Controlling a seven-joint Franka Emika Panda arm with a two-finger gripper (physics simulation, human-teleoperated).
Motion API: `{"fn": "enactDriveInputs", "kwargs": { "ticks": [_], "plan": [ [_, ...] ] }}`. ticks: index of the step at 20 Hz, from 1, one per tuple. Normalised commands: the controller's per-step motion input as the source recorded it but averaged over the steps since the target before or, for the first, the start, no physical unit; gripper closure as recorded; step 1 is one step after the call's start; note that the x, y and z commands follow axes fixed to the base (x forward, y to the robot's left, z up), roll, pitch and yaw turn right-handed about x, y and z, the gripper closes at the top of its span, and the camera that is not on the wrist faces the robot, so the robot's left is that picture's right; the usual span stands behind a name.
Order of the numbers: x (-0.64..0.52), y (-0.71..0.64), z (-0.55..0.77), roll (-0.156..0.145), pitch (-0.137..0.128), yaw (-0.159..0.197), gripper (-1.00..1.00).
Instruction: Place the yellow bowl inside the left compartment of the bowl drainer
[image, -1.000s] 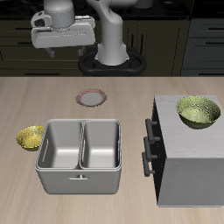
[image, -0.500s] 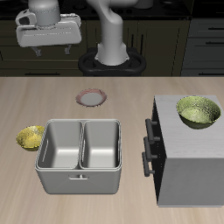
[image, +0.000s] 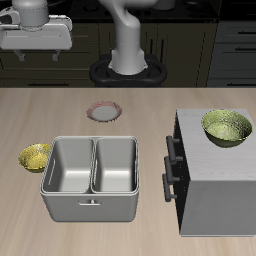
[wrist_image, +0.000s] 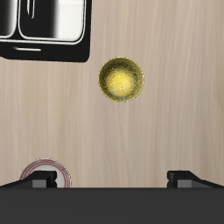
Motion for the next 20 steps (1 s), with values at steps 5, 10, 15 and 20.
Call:
{"fn": "enactDriveInputs", "kwargs": {
  "ticks": [5,10,15,20],
  "plan": [
    [0.04,-0.42,0.04,-0.044,-0.006,0.0,-1.0],
    [0.07,-0.42,0.06,-0.047,-0.02,-0.009,-1.0],
    [0.06,-0.2,0.01,-0.016,0.013,0.006,-1.0],
    [0.19,-0.17,0.12,0.025,-0.017,0.007,-1.0]
  ]
}}
